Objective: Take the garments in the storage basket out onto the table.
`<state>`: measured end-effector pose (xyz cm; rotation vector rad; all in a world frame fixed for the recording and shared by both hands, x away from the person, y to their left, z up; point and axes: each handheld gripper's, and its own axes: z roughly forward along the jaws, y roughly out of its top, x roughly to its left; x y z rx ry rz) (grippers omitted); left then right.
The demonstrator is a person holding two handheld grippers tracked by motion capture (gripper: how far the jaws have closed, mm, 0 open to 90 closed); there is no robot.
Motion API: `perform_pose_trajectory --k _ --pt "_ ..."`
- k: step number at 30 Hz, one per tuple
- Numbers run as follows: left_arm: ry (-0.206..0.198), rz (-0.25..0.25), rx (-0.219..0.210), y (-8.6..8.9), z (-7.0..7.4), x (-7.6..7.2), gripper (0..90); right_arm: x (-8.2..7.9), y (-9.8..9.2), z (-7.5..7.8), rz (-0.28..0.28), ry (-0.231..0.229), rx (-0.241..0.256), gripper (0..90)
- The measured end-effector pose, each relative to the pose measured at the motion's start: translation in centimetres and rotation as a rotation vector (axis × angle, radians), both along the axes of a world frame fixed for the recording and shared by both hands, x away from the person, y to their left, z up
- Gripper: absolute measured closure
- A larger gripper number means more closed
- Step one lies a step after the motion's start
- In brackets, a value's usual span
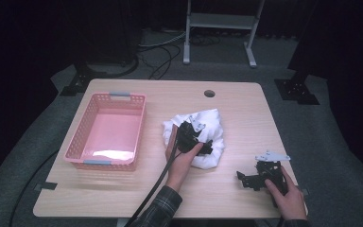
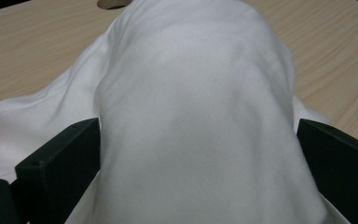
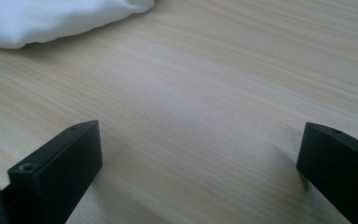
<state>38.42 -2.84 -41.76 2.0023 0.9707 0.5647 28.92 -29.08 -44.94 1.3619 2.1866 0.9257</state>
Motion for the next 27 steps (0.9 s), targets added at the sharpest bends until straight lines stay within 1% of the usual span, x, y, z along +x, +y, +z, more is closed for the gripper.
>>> perform_pose_trajectory --k 3,5,8,10,12,13,16,19,24,27 --pt "-0.008 -0.003 -0.011 0.1 0.4 -0.1 1.3 0.0 0.0 0.0 0.0 0.0 0.0 0.0" --pt "-0.022 -0.001 -0.027 0.2 0.7 -0.2 1.3 0.0 0.0 0.0 0.0 0.0 0.0 0.0" --pt "-0.038 -0.003 -0.035 0.3 1.2 -0.3 1.3 0.0 0.0 0.0 0.0 0.0 0.0 0.0" --pt "-0.041 -0.007 -0.043 0.4 1.5 -0.3 1.3 0.0 0.0 0.0 0.0 0.0 0.0 0.0" --pt "-0.05 -0.008 -0.065 0.5 1.9 -0.4 1.3 0.0 0.0 0.0 0.0 0.0 0.0 0.0" --pt "-0.056 -0.012 -0.069 0.6 2.0 -0.5 1.3 0.0 0.0 0.0 0.0 0.001 0.0 0.0" --pt "-0.084 -0.022 -0.094 0.8 2.6 -0.8 1.3 0.0 0.0 0.0 -0.001 0.001 0.001 0.0" --pt "-0.114 -0.027 -0.132 1.1 3.2 -1.0 1.3 0.0 0.0 0.0 -0.001 0.0 0.001 0.0" --pt "-0.157 -0.044 -0.182 1.7 4.2 -1.5 1.3 0.0 0.0 0.0 -0.001 0.0 0.002 0.0" --pt "-0.192 -0.054 -0.215 2.1 4.8 -2.0 1.3 0.0 0.0 0.0 0.0 0.0 0.0 0.0"
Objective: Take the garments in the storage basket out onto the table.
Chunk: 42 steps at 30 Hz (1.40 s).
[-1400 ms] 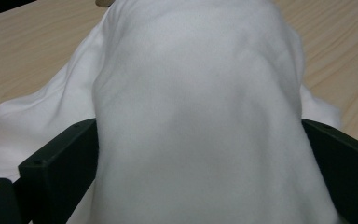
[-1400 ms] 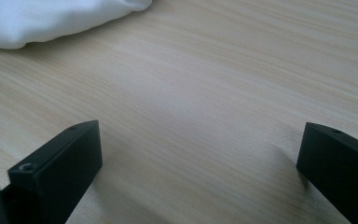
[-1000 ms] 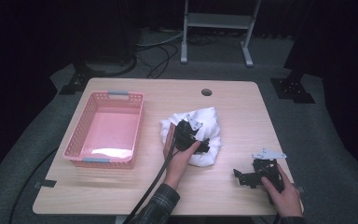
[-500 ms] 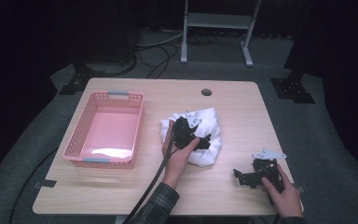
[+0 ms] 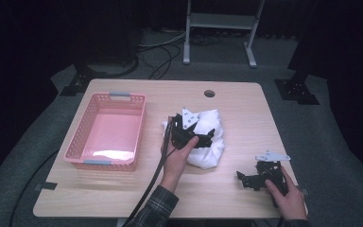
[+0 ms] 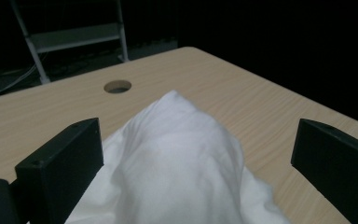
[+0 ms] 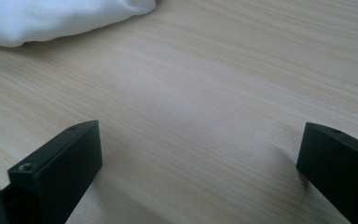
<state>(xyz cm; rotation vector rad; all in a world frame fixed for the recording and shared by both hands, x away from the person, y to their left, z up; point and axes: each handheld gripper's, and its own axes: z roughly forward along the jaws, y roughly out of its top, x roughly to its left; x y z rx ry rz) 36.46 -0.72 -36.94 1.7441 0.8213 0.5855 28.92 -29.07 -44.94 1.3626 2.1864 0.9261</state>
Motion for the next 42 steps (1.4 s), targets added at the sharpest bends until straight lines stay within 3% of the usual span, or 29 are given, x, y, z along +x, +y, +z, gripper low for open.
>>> perform_pose_trajectory --k 8,24,34,42 --pt "-0.06 -0.027 -0.061 1.3 1.1 -1.1 0.0 0.0 0.0 0.0 -0.001 0.002 0.001 0.0" --pt "-0.152 -0.037 -0.098 3.9 1.8 -3.3 0.0 0.0 0.0 0.0 -0.001 0.001 0.001 0.0" --pt "-0.181 -0.038 -0.128 5.4 2.0 -4.6 0.0 0.0 0.0 0.0 -0.002 0.0 0.001 0.0" --pt "-0.176 -0.047 -0.13 6.3 0.6 -5.4 0.0 0.0 0.0 0.0 0.0 0.0 0.001 0.0"
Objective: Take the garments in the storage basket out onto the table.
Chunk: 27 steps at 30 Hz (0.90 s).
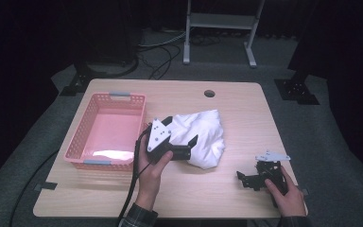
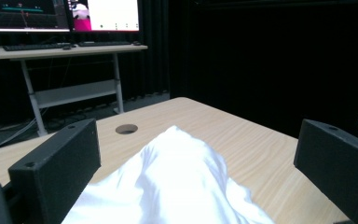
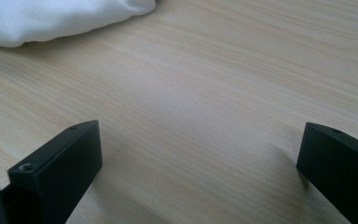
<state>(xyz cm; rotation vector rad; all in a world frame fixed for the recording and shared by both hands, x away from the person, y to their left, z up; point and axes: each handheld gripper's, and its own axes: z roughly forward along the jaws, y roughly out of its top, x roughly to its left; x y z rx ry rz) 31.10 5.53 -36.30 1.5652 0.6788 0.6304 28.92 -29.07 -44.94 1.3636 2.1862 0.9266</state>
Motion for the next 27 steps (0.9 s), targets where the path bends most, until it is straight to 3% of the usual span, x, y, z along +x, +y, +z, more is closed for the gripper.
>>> perform_pose_trajectory --k 7,13,27 --pt "0.025 -0.023 -0.011 0.2 -1.6 -0.5 0.0 0.0 0.0 0.0 0.0 0.0 0.0 0.0" --pt "0.027 -0.044 0.002 0.2 -2.7 -1.1 0.0 0.0 0.0 0.0 0.0 0.0 0.0 0.0" --pt "0.082 -0.069 0.026 0.1 -6.5 -2.2 0.0 0.0 0.0 0.0 0.0 0.0 0.0 0.0"
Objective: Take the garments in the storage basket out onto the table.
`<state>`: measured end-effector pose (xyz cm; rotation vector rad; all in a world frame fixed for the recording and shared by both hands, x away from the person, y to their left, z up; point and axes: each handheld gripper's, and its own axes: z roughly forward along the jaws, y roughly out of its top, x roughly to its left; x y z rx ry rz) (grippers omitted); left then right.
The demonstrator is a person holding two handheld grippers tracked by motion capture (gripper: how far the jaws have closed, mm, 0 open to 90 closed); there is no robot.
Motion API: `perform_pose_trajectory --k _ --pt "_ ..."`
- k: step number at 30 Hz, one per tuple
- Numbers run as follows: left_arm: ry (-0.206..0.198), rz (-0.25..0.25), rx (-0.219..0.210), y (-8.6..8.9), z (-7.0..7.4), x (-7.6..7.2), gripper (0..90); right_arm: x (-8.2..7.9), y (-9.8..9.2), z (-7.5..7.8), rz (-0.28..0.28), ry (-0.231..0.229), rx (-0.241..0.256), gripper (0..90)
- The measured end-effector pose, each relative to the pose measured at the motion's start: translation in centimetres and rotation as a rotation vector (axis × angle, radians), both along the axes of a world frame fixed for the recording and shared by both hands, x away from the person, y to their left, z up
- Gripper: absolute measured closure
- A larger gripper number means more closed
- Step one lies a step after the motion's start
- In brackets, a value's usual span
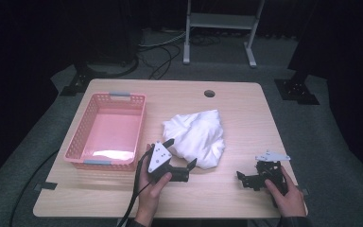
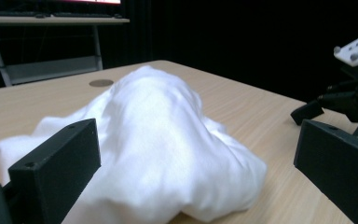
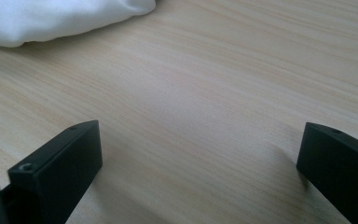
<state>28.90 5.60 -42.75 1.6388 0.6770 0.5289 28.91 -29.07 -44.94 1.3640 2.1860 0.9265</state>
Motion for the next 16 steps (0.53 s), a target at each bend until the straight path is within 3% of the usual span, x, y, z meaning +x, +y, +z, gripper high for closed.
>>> perform_pose_trajectory --k 6,16 --pt "0.025 -0.001 0.015 0.3 -1.3 -0.3 0.0 0.0 0.0 0.0 0.0 0.0 0.0 0.0" --pt "0.027 0.004 0.005 0.6 -1.4 -0.3 0.0 0.0 0.0 0.0 0.0 0.0 0.0 0.0"
